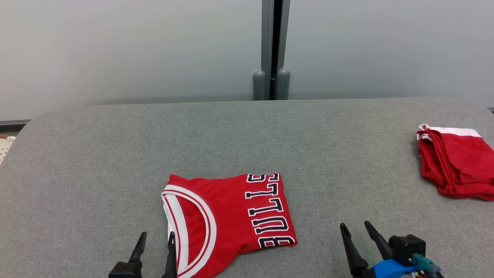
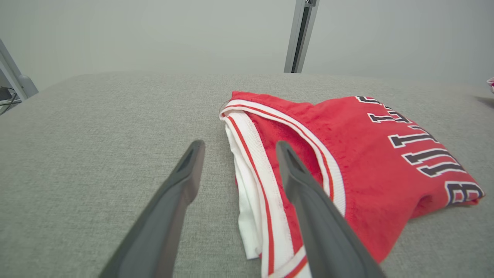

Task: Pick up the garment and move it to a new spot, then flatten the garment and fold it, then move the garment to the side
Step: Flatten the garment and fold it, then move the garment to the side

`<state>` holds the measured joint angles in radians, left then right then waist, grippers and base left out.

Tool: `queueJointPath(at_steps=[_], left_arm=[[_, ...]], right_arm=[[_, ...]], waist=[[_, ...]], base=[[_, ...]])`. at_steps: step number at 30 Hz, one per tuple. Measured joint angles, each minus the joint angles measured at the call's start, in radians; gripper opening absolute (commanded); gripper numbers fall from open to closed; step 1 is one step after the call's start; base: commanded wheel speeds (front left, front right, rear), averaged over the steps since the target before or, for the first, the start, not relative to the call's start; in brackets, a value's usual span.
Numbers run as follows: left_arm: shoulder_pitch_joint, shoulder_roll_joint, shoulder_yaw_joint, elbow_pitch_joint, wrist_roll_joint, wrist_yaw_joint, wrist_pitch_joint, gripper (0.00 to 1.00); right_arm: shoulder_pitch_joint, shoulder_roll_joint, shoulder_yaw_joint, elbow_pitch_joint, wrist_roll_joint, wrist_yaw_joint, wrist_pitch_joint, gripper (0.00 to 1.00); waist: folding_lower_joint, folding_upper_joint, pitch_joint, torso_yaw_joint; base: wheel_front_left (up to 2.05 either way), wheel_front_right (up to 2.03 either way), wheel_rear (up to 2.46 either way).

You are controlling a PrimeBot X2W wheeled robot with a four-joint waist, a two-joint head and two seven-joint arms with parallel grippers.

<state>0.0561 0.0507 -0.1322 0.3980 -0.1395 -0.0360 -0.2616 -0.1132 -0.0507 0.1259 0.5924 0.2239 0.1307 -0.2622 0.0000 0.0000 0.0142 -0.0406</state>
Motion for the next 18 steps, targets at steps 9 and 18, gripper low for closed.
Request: queueJointPath(at_steps=[9, 18], left_arm=[[-0.01, 0.0, -0.028, 0.01, -0.012, -0.013, 0.0, 1.0], [-0.037, 0.0, -0.055, 0.026, -0.024, -0.019, 0.0, 1.0]], right_arm=[[-0.034, 0.0, 0.059, 0.052, 0.008, 0.0, 0.0, 1.0], [-0.267, 0.0, 0.137, 0.162, 0.055, 0.0, 0.001, 1.0]], waist=[[0.0, 0.0, 0.009, 0.035], [0.0, 0.0, 0.05, 0.126]], base=[[0.0, 0.0, 0.0], [0.0, 0.0, 0.0]])
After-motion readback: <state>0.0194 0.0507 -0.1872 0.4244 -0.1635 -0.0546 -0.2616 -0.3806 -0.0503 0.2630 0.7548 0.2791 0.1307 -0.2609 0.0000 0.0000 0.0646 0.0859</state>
